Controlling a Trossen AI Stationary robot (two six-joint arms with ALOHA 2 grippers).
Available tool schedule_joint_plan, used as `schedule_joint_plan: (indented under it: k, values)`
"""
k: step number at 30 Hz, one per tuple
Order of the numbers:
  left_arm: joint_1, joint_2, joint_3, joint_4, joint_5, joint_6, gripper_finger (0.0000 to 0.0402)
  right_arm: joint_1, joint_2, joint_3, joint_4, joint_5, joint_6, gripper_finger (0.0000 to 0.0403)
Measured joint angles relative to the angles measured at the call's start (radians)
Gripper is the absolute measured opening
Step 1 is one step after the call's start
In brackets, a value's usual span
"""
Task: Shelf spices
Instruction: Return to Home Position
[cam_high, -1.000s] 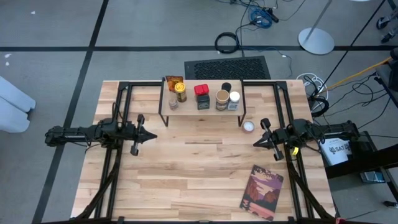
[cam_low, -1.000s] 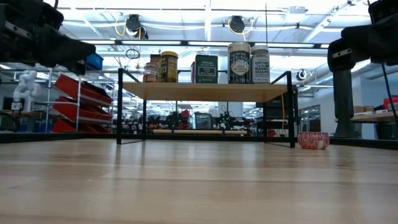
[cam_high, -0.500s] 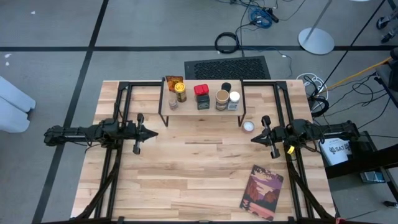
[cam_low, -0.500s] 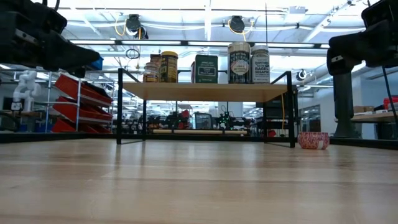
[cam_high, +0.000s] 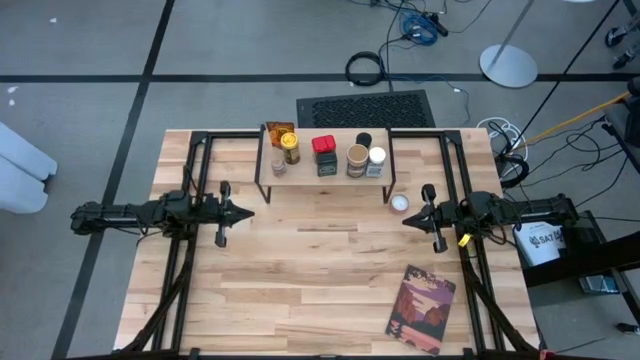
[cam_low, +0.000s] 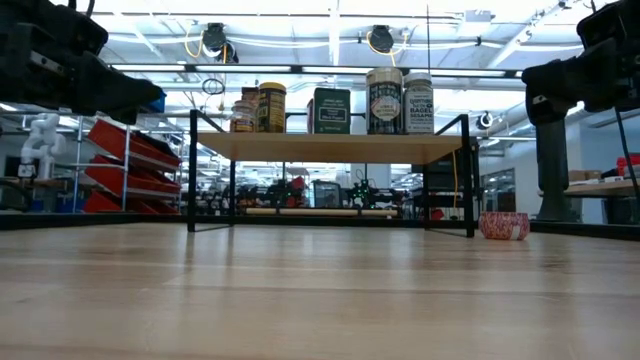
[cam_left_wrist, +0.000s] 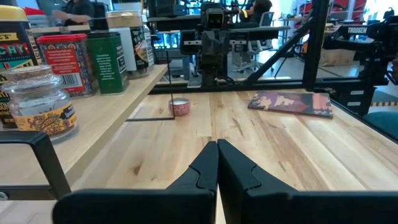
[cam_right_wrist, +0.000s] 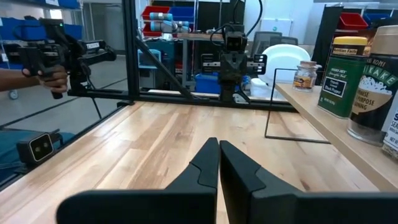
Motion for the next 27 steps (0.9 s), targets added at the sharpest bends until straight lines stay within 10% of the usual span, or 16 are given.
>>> schedule_joint_plan:
  k: [27]
  values:
    - [0.0, 0.0, 0.0, -0.001, 0.01, 0.008, 0.0008, 0.0, 0.0, 0.0, -0.002, 0.021, 0.042, 0.0]
